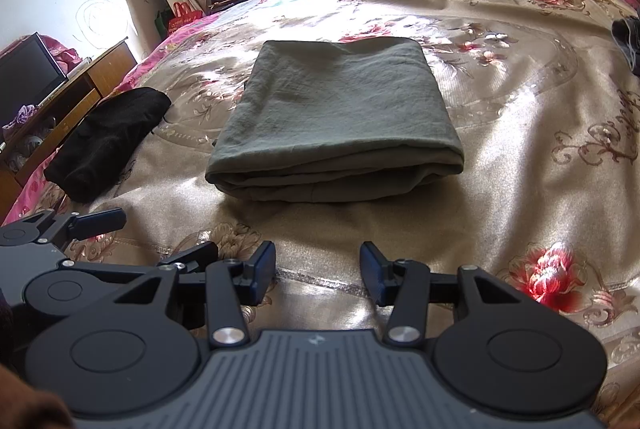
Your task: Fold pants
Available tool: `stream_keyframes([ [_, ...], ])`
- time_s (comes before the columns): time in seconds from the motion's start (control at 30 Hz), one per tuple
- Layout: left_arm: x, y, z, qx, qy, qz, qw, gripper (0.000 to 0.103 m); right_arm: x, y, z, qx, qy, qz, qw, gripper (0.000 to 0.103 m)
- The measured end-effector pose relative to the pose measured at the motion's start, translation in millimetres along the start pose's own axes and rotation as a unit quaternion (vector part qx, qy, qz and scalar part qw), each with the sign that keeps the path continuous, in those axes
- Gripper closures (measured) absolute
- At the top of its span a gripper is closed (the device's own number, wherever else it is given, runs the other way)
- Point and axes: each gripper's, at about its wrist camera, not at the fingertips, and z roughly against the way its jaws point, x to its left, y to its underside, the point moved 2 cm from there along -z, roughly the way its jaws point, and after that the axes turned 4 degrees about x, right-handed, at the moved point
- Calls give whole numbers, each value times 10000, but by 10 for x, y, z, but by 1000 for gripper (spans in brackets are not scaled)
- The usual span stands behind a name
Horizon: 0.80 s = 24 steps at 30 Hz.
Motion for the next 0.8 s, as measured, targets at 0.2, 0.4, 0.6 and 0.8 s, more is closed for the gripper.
stream_keyframes([
  [0.2, 3, 9, 5, -3, -20, -7, 10000, 0, 0, 1, 1, -1, -2, -1, 10000, 55],
  [0.4, -1, 5, 15, 59, -45, 4, 10000, 0, 5, 1, 11, -6, -18, 0, 10000, 55],
  [0.6, 11, -7, 4, 140, 39, 111, 9998, 0, 4, 7, 27, -13, -63, -2, 10000, 55],
  [0.8, -2, -9, 17, 72, 11, 105, 9999, 0, -5, 6, 30, -21, -79, -13, 10000, 55],
])
